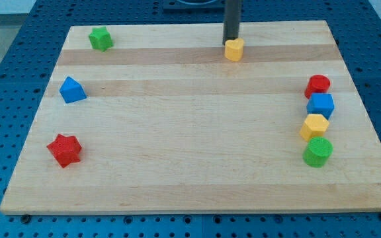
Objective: Move the heart at the top left of the red circle
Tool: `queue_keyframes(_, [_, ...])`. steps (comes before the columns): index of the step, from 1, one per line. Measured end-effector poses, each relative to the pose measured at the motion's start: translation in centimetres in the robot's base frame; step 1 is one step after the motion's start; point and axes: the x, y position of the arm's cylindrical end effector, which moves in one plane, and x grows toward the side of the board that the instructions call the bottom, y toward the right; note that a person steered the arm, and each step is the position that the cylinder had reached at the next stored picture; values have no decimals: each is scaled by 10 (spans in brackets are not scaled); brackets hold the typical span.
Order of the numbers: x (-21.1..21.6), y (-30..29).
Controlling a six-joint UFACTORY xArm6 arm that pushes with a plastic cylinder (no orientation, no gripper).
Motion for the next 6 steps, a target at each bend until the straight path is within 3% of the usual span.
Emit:
queue_keyframes(3, [64,-26])
queue_keyframes(4, [66,29])
queue_keyframes(5, [75,0])
queue_keyframes(6, [94,19])
